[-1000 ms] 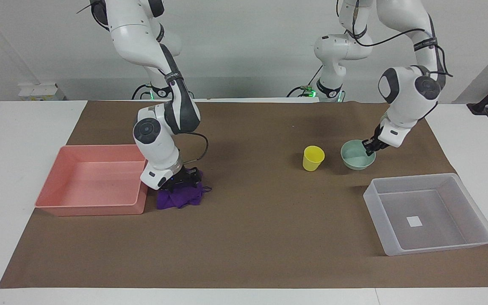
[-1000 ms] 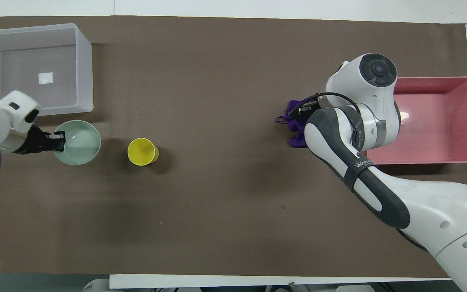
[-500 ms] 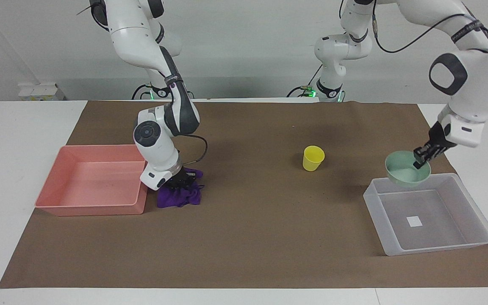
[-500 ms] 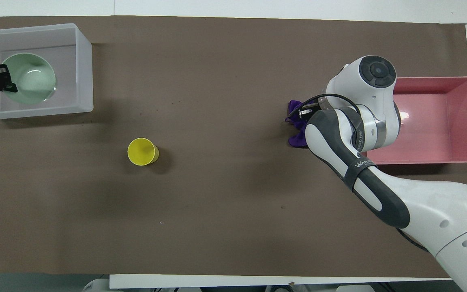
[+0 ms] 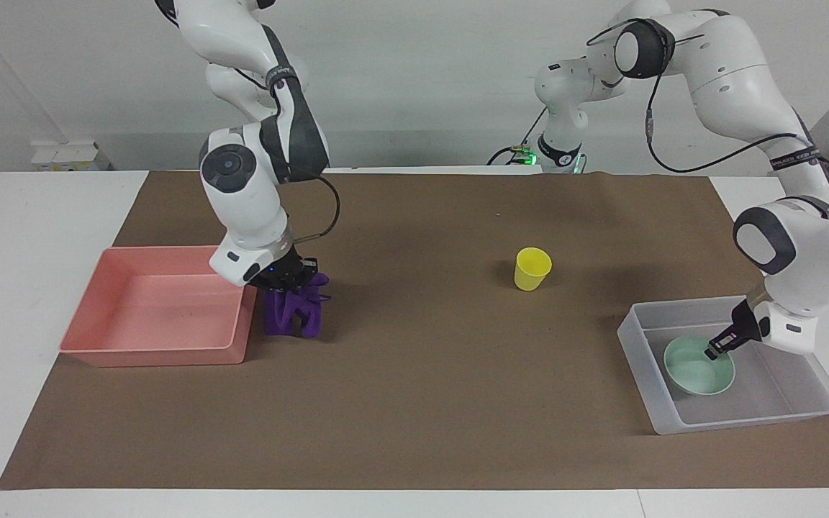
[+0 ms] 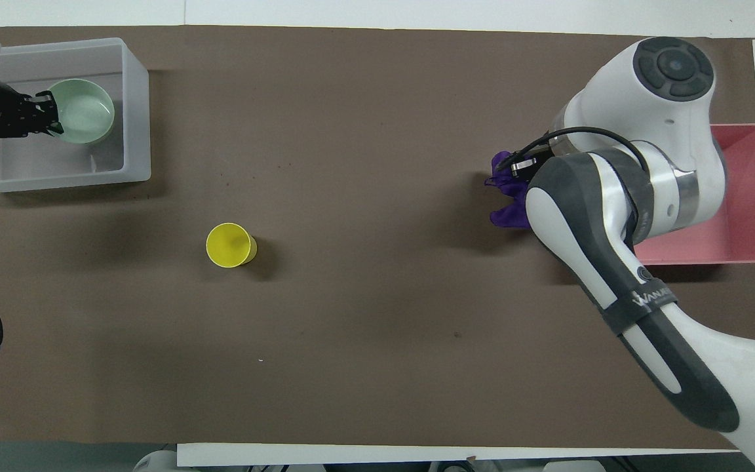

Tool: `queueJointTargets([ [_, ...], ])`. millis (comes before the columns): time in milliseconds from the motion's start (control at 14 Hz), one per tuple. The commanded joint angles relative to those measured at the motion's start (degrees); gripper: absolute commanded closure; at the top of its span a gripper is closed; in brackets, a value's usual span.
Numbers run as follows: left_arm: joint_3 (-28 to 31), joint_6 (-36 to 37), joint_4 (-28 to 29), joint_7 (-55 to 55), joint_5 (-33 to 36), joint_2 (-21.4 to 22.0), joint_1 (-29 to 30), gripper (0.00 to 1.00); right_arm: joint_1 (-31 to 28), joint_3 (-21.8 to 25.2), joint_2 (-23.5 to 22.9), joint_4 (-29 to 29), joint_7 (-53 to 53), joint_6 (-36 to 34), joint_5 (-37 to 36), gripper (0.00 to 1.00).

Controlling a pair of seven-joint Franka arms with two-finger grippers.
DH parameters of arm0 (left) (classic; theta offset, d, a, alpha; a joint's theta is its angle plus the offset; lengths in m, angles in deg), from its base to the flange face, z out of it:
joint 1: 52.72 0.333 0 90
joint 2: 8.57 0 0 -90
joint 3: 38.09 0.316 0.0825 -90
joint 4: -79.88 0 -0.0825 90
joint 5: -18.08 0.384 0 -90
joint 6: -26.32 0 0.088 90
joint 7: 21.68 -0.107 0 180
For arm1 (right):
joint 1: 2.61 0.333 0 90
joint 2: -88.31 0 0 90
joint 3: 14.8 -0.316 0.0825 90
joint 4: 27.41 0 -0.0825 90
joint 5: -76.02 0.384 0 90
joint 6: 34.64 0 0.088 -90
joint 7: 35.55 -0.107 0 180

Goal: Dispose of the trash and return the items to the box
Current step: 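Release the bowl with the left gripper while the right gripper carries the cloth, then grasp the yellow cup with the left gripper while the right gripper drops the cloth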

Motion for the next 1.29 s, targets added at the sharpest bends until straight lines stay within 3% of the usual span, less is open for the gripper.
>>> queueJointTargets([
  [0,0.58,3.02,0.54,4.04,2.60,5.17,-3.91,0.00,-1.31,-0.08,0.33,-7.67,-0.38,-9.22,-0.76,1.00],
  [286,-0.21,14.79,0.70,6.08,1.55,18.17,-7.24,0.00,-5.26,0.00,4.37,-9.36,0.41,-13.55,-1.37,1.00],
  [429,-0.03,20.16,5.69,11.50,2.16,22.65,-14.60,0.00,-8.77,-0.08,5.60,-9.36,5.74,-14.17,-2.34,1.00],
  [500,-0.12,20.44,10.94,14.49,2.16,25.63,-18.47,0.00,-11.23,-0.08,5.70,-9.10,9.25,-14.61,-2.34,1.00],
  [643,-0.29,17.82,23.77,16.36,2.16,32.13,-24.02,0.00,-15.98,-0.17,6.48,-6.74,14.46,-13.56,-2.25,1.00],
  [786,-0.38,6.63,39.75,16.72,2.16,39.43,-27.12,0.00,-18.80,-0.17,8.32,-1.74,17.01,-9.45,-2.25,1.00],
  [857,-0.38,0.55,44.78,16.63,2.16,41.20,-27.12,0.00,-19.94,-0.17,8.59,0.72,17.98,-6.90,-2.25,1.00],
  [1214,-0.56,-13.11,49.29,17.59,2.07,36.04,-27.30,0.07,-22.76,-0.08,6.50,10.76,18.78,5.42,-2.25,0.98],
])
